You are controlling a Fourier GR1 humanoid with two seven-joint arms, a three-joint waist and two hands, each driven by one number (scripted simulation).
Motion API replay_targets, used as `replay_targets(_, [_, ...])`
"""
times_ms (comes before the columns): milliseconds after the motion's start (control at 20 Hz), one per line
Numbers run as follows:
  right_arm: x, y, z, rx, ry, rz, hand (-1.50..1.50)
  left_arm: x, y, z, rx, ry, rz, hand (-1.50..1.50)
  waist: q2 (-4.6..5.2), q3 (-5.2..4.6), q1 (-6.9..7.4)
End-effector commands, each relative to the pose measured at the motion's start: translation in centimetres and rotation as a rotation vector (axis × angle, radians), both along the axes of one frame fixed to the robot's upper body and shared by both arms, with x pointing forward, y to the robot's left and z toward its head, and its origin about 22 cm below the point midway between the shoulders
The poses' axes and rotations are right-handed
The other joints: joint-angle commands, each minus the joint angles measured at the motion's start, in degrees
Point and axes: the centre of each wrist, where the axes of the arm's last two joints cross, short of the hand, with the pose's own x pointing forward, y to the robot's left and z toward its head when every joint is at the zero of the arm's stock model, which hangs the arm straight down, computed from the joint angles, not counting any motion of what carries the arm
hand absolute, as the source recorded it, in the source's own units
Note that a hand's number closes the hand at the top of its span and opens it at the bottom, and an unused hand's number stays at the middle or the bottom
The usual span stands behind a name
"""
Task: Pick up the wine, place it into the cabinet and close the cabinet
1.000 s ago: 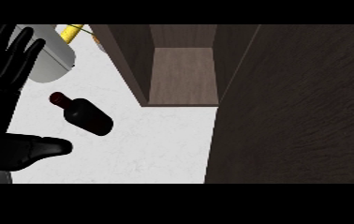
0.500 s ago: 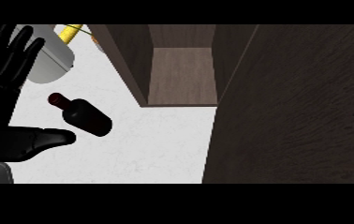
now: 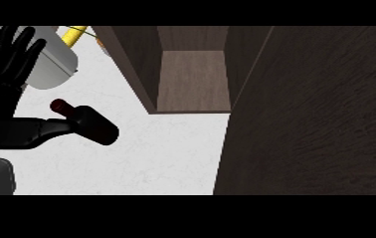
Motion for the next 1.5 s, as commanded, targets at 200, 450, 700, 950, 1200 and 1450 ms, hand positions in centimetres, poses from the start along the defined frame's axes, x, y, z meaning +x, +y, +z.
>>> replay_targets(200, [-4.8, -1.7, 3.0, 0.002, -0.093, -0.058, -1.50, 0.6, 0.8, -3.4, 0.012, 0.023, 0.021, -1.50, -0.11, -0.04, -0.50])
replay_targets(450, [-3.1, -0.4, 2.3, -0.014, -0.086, -0.071, -1.50, 0.3, 1.9, -7.5, 0.016, 0.044, 0.039, -1.50, 0.00, -0.04, 0.12])
replay_targets(700, [-4.1, -1.2, 2.7, -0.015, -0.088, -0.068, -1.50, 1.1, 1.5, -8.3, 0.022, 0.060, 0.052, -1.50, -0.03, 0.02, -0.10])
replay_targets(950, [-4.0, -0.5, 3.0, 0.003, -0.098, -0.044, -1.50, 0.2, 4.4, -13.2, 0.022, 0.082, 0.095, -1.50, -0.06, -0.07, -0.15])
replay_targets(1200, [-5.0, -1.4, 3.4, -0.007, -0.097, -0.061, -1.50, -0.5, 5.5, -15.4, 0.060, 0.086, 0.124, -1.50, -0.17, -0.07, -0.72])
replay_targets(1450, [-3.2, -0.4, 2.4, -0.031, -0.102, -0.058, -1.50, -0.4, 8.8, -16.4, 0.037, 0.102, 0.134, -1.50, 0.09, 0.00, -0.13])
